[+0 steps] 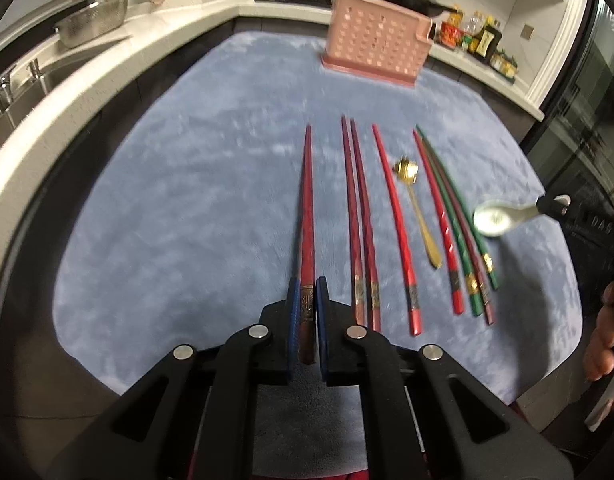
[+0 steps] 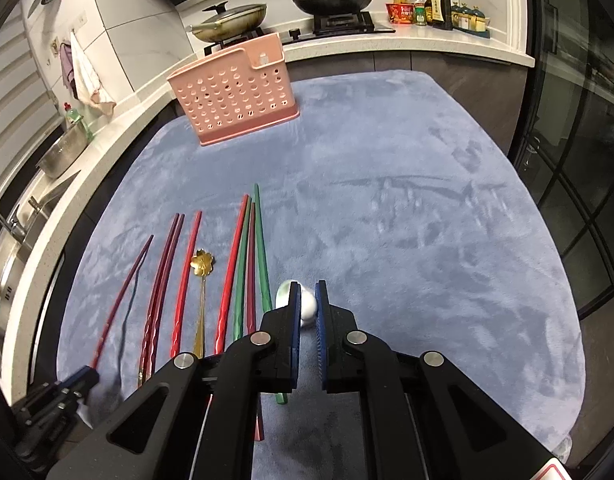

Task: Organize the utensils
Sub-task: 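Lift the chopstick with the left tool while the right tool carries the spoon to the pink holder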

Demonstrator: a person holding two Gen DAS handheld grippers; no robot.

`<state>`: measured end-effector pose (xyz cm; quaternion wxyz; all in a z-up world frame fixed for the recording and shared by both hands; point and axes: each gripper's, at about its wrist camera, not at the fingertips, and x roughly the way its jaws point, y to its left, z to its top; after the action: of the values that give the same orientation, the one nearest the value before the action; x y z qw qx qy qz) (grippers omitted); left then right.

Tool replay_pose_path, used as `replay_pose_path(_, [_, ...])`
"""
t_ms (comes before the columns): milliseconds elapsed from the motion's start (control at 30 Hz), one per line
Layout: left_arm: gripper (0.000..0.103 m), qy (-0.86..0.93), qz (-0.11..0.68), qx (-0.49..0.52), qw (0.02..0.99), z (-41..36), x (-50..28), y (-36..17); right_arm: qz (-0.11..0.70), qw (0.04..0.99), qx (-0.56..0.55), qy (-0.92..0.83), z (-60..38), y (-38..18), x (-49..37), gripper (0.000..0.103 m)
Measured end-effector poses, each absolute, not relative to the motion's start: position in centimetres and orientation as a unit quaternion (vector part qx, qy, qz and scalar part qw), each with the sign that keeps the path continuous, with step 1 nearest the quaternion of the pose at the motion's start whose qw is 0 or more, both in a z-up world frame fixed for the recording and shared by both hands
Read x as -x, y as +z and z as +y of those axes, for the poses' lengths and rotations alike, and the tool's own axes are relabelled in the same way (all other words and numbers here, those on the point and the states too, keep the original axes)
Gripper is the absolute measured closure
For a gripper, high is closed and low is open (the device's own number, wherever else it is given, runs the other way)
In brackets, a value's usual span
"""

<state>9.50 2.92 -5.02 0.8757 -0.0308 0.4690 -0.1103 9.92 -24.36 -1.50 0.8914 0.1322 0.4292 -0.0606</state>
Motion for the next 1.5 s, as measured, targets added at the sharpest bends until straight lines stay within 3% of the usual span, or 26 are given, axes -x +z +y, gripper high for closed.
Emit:
replay_pose_path(767, [0.096,-0.097,0.335,0.035,0.936,3.0,-18.5,9.1,0.39,0.912,-0.124,-0.041,-24.8,4.0,-13.4,0.096])
replay_pose_path(1500, [0.096,-0.136,0.17,0.053,0.975,-3.7,-34.2,23.3,0.336,0.932,-0.134,-0.017,-29.3,11.9,-32.5,0.096])
